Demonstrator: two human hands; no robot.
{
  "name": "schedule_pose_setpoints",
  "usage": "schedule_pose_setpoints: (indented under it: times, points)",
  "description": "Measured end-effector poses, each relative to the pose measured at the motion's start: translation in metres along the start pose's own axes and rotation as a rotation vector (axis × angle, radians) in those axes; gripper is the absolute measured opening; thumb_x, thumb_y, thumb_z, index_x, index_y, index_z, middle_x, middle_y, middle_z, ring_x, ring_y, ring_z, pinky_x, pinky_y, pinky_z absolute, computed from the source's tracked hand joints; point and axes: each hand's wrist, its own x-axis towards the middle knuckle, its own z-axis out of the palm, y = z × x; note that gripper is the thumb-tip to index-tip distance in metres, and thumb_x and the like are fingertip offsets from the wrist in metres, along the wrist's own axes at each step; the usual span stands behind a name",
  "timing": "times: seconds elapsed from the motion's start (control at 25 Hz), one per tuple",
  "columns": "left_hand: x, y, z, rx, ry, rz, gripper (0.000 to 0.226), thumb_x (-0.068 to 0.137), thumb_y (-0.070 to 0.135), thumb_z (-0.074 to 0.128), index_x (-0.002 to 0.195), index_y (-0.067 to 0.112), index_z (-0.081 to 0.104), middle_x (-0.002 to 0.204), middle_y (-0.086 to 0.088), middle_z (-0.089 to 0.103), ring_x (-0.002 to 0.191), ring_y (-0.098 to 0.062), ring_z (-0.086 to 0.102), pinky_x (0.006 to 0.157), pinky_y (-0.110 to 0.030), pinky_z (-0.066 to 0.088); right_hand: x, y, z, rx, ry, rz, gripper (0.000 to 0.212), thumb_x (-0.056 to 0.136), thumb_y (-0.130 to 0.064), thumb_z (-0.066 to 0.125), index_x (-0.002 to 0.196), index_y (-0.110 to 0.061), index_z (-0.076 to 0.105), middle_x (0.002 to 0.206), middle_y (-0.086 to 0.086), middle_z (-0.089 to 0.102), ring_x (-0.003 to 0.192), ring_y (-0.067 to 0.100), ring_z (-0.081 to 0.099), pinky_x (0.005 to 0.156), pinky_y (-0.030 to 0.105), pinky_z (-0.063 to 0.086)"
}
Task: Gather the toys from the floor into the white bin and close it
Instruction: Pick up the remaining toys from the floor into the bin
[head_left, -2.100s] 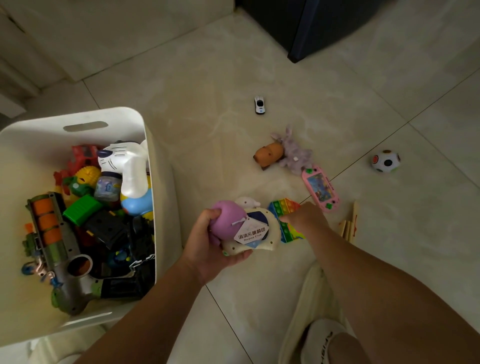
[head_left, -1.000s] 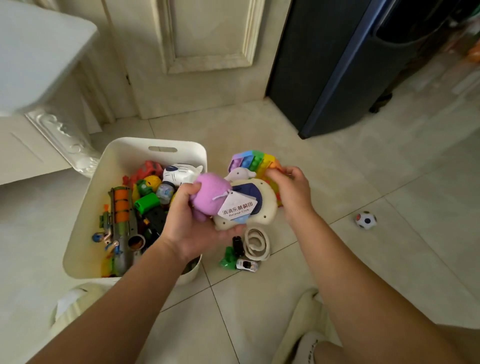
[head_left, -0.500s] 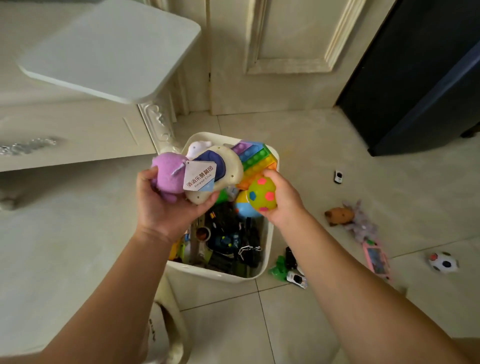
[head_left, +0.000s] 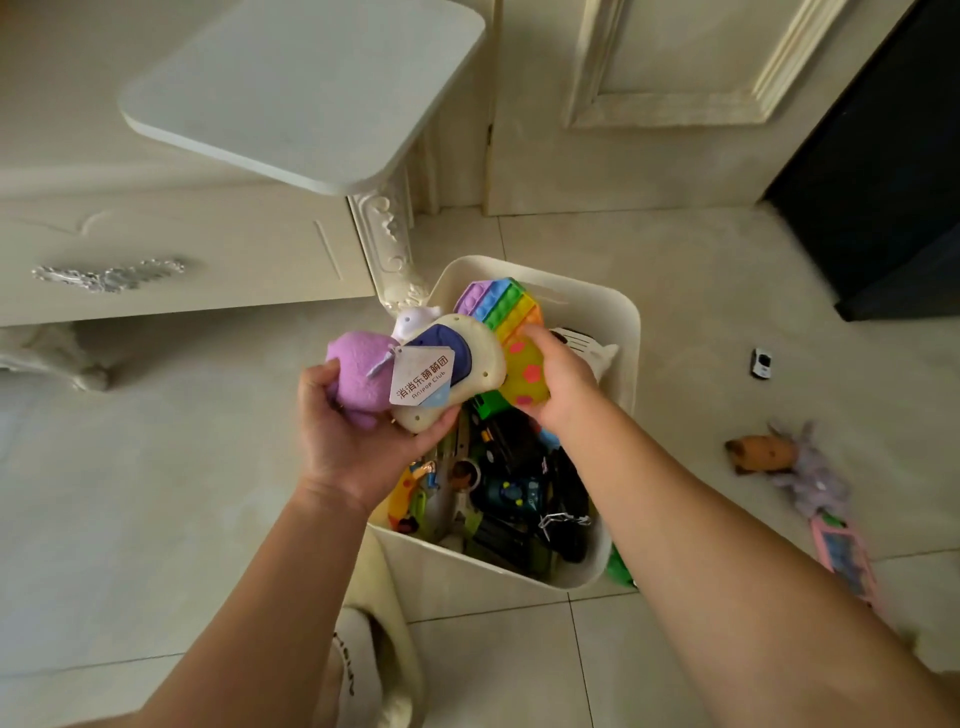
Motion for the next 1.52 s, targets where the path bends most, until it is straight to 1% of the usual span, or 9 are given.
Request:
schedule_pose_setpoints:
  times: [0.32, 0.52, 0.68, 0.8, 0.88, 0.96, 1.08, 1.32, 1.52]
  points:
    - [0.002, 0.000, 0.001, -0.013, 0.010, 0.019, 0.079, 0.067, 0.045, 0.058, 0.140, 0.017, 0.047, 0.133, -0.018, 0.059, 0.122, -0.041, 0.055, 0.100, -0.059, 0.040, -0.001, 0.001, -0.018, 0.003, 0.005, -0.012, 0.043, 0.075, -0.048, 0.073, 0.108, -0.022, 0.060, 0.107, 0.010, 0.066, 0.100, 0.027, 0.064, 0.086, 0.047, 0.055]
    - [0.002, 0.001, 0.006, -0.016, -0.012, 0.040, 0.077, 0.067, 0.044, 0.057, 0.138, 0.016, 0.050, 0.132, -0.019, 0.060, 0.121, -0.042, 0.055, 0.103, -0.060, 0.037, -0.022, 0.021, -0.033, -0.716, -0.136, -0.038, 0.057, 0.063, -0.059, 0.073, 0.107, -0.022, 0.068, 0.112, 0.005, 0.068, 0.102, 0.024, 0.064, 0.093, 0.041, 0.053]
    - [-0.001, -0.005, 0.009, 0.006, -0.026, 0.013, 0.075, 0.067, 0.045, 0.057, 0.136, 0.015, 0.052, 0.132, -0.018, 0.060, 0.121, -0.040, 0.055, 0.104, -0.060, 0.036, -0.034, 0.040, -0.045, -0.914, -0.220, -0.189, 0.025, 0.086, -0.028, 0.068, 0.109, -0.017, 0.068, 0.110, 0.002, 0.067, 0.104, 0.019, 0.061, 0.092, 0.031, 0.049]
    - [-0.004, -0.010, 0.009, 0.051, -0.016, -0.009, 0.062, 0.071, 0.046, 0.053, 0.125, 0.017, 0.059, 0.130, -0.016, 0.062, 0.120, -0.038, 0.056, 0.104, -0.058, 0.036, -0.044, 0.041, -0.045, -0.731, -0.111, -0.347, 0.032, 0.098, -0.033, 0.051, 0.120, -0.013, 0.062, 0.106, 0.005, 0.068, 0.098, 0.020, 0.063, 0.087, 0.031, 0.049]
    - [-0.007, -0.012, 0.008, 0.089, -0.006, -0.039, 0.060, 0.075, 0.045, 0.052, 0.128, 0.017, 0.057, 0.132, -0.016, 0.060, 0.121, -0.038, 0.056, 0.104, -0.058, 0.036, -0.049, 0.028, -0.042, -0.311, -0.204, -0.196, 0.042, 0.100, -0.047, 0.037, 0.124, -0.019, 0.058, 0.109, 0.010, 0.070, 0.100, 0.028, 0.066, 0.091, 0.040, 0.052]
    - [-0.009, -0.013, 0.007, 0.132, -0.014, -0.114, 0.071, 0.072, 0.043, 0.057, 0.137, 0.017, 0.050, 0.135, -0.018, 0.058, 0.122, -0.040, 0.055, 0.103, -0.060, 0.037, -0.054, 0.016, -0.041, -0.130, -0.349, -0.114, 0.039, 0.096, -0.052, 0.044, 0.122, -0.026, 0.060, 0.112, 0.010, 0.071, 0.099, 0.030, 0.069, 0.086, 0.046, 0.056]
    - [-0.015, -0.009, 0.011, 0.334, 0.017, -0.155, 0.075, 0.065, 0.035, 0.063, 0.137, 0.020, 0.048, 0.131, -0.016, 0.058, 0.119, -0.040, 0.056, 0.098, -0.066, 0.039, -0.058, 0.018, -0.038, -0.228, -0.380, -0.197, 0.035, 0.093, -0.032, 0.060, 0.128, -0.023, 0.058, 0.119, 0.009, 0.069, 0.099, 0.028, 0.070, 0.069, 0.039, 0.059]
    - [-0.028, 0.050, 0.027, 0.459, 0.182, 0.216, 0.028, 0.079, 0.030, 0.056, 0.107, 0.027, 0.059, 0.116, -0.009, 0.058, 0.108, -0.031, 0.062, 0.096, -0.054, 0.046, -0.066, 0.023, -0.033, -0.405, -0.242, -0.261, 0.034, 0.084, -0.032, 0.072, 0.113, -0.025, 0.055, 0.116, 0.006, 0.063, 0.087, 0.024, 0.070, 0.059, 0.037, 0.061]
    - [-0.027, 0.046, 0.028, 0.594, 0.140, 0.170, 0.041, 0.072, 0.026, 0.062, 0.112, 0.018, 0.059, 0.117, -0.012, 0.056, 0.101, -0.028, 0.063, 0.089, -0.045, 0.055, -0.067, 0.058, -0.005, -0.635, -0.240, -0.223, 0.039, 0.082, -0.036, 0.072, 0.115, -0.024, 0.054, 0.111, 0.005, 0.060, 0.088, 0.027, 0.068, 0.052, 0.030, 0.058]
